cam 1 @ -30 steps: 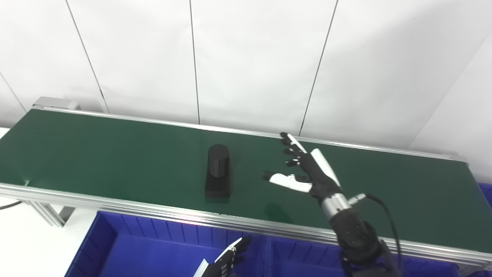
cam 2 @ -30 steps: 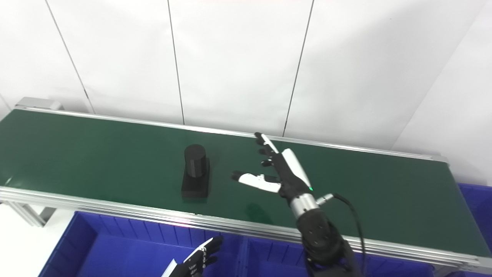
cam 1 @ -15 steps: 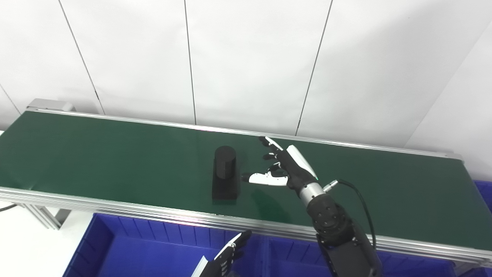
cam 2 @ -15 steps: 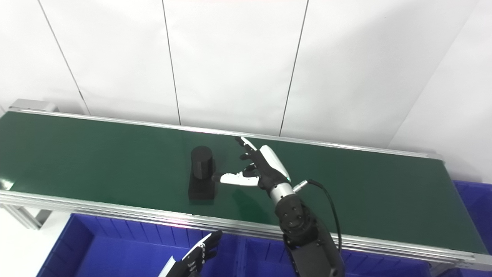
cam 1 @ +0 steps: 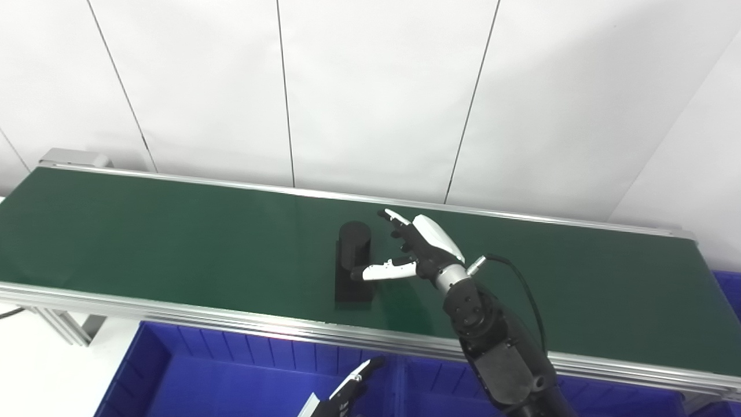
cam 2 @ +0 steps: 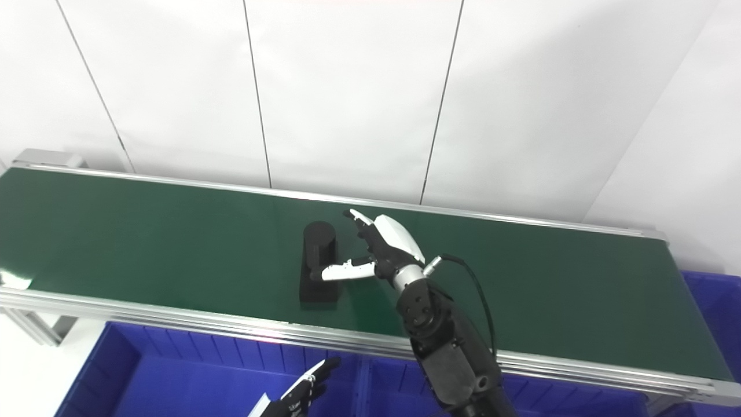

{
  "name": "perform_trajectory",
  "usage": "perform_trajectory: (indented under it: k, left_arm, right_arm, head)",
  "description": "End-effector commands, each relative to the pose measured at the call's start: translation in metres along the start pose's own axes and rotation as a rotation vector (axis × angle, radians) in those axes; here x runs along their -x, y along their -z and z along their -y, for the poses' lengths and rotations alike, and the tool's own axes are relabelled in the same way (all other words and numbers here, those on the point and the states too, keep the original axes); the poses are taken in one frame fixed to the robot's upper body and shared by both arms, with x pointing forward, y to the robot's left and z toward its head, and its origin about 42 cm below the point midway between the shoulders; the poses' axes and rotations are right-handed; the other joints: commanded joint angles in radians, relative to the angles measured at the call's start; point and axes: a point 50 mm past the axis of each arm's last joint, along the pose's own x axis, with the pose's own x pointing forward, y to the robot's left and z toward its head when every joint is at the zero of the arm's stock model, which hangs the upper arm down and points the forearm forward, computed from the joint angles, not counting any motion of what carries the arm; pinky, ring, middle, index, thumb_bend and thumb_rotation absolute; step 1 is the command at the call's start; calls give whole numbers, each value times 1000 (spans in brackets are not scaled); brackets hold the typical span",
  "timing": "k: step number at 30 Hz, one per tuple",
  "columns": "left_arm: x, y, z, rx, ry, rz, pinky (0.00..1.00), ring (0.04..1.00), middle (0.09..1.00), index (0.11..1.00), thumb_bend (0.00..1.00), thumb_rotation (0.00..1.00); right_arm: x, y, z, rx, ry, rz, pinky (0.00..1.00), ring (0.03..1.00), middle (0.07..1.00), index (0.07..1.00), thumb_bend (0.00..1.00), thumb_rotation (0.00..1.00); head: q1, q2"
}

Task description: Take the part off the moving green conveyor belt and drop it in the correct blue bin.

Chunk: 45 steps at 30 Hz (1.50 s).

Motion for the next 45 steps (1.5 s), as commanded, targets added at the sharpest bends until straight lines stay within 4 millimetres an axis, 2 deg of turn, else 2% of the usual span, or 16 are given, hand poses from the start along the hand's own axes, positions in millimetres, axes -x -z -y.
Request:
perform_trajectory:
  k: [1,10,15,20,24,27,29,31,33,34,35,37,38,40,41,45]
  left_arm:
    - [-1,-12,4,-16,-9,68,1000,999,981,920,769,943]
    - [1,-12,8,-25,-13,108,995,983,967,920,760,970]
    - [4,-14,10,-41,-16,114,988,975,959,917,763,977]
    - [10,-17,14,-41,-23,107,976,975,964,917,770,986]
    - [14,-21,18,-40,-29,113,957,968,962,917,775,986]
    - [18,-25,20,-48,-34,114,981,973,955,911,788,991]
    - [21,-27,22,-54,-36,115,993,974,950,904,793,994]
    - [24,-30,23,-54,-40,115,998,976,949,902,796,994]
    - [26,-31,23,-47,-42,114,1000,978,948,897,801,989]
    - [26,-31,23,-44,-42,112,1000,980,949,897,803,990]
    - [27,-31,23,-43,-41,112,1000,980,949,897,814,990]
    - [27,-32,23,-44,-42,113,1000,979,948,896,810,991]
    - [27,-32,22,-43,-42,112,1000,980,949,896,812,991]
    - [27,-32,21,-35,-39,109,1000,983,950,893,818,987]
    - [27,-32,20,-30,-39,108,1000,984,951,893,819,986]
    - [25,-31,15,-27,-37,107,1000,981,950,892,821,981]
  right_arm:
    - [-9,-24,15,27,52,62,811,892,957,955,928,483]
    - [-21,-24,13,2,67,42,798,883,955,950,942,447]
    - [-33,-22,0,-38,64,13,768,859,940,939,964,416]
    - [-40,-27,-12,-84,90,6,792,871,940,934,941,403]
    - [-44,-29,-21,-123,130,12,759,843,908,910,921,378]
    - [-45,-29,-25,-211,150,10,659,783,873,875,876,281]
    - [-45,-28,-27,-318,153,11,628,754,845,846,834,156]
    - [-45,-27,-29,-408,169,20,619,737,825,824,815,95]
    - [-45,-27,-33,-470,195,16,597,662,774,748,747,24]
    - [-45,-26,-35,-489,207,7,597,567,747,706,634,12]
    - [-46,-27,-36,-499,216,-3,572,495,616,548,551,3]
    - [-47,-26,-39,-511,220,-20,506,470,569,489,524,1]
    - [-47,-25,-40,-513,220,-23,408,442,552,479,517,0]
    - [-48,-24,-42,-512,222,-30,309,400,513,499,513,0]
    - [-48,-24,-43,-511,226,-34,294,392,504,505,513,0]
    - [-46,-23,-46,-512,262,-31,381,433,540,474,510,0]
  head:
    - [0,-2]
    - [-15,1]
    - [-29,0]
    - [-47,0]
    - [-46,0]
    - [-44,4]
    - [-45,7]
    - [-49,9]
    - [-50,10]
    - [-50,9]
    - [-53,10]
    - [-55,10]
    - [-55,10]
    - [-58,8]
    - [-59,5]
    - [-68,-4]
